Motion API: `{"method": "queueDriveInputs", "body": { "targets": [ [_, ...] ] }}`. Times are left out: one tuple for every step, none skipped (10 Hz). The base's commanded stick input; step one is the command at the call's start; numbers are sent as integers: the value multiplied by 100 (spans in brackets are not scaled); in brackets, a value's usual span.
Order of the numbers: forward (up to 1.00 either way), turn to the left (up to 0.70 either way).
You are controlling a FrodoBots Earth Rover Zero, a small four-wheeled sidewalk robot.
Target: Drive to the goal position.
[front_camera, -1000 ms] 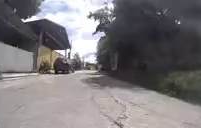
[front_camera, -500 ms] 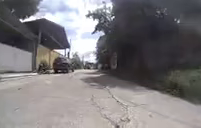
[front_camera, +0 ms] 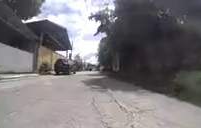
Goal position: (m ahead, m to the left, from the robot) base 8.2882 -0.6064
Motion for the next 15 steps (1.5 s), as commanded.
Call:
{"method": "queueDriveInputs", "body": {
  "targets": [
    [50,0],
    [50,0],
    [50,0],
    [50,0],
    [50,0],
    [50,0],
    [50,0],
    [50,0],
    [50,0],
    [50,0],
    [50,0],
    [50,0],
    [50,0],
    [50,0],
    [50,0]
  ]
}}
